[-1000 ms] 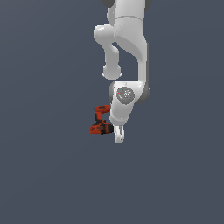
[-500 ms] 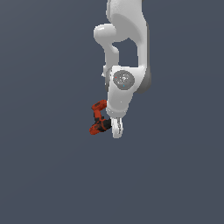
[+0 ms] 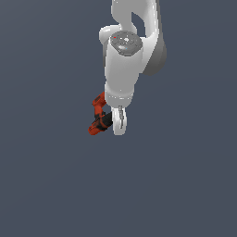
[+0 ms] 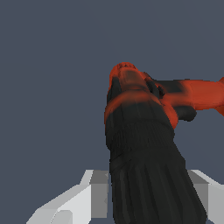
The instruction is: Pick up the object and move it to a goal position.
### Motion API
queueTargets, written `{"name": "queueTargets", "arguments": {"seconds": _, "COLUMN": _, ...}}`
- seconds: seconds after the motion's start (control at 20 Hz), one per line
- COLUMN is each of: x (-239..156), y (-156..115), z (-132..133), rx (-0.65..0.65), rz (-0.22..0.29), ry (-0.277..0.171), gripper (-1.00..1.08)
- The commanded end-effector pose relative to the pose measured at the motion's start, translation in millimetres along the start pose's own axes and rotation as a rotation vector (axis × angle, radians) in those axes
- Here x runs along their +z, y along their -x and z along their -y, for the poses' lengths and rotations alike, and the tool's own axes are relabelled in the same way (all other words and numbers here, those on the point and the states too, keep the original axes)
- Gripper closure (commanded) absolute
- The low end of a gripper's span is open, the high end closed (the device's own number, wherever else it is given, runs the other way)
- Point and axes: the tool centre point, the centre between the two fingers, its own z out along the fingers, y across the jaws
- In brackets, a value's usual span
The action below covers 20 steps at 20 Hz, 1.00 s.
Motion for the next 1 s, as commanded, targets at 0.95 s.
{"name": "queueTargets", "arguments": {"seconds": 0.95, "x": -165, "y": -44, "z": 9, "rx": -0.003, "rz": -0.001, "ry": -0.005, "gripper": 1.08}}
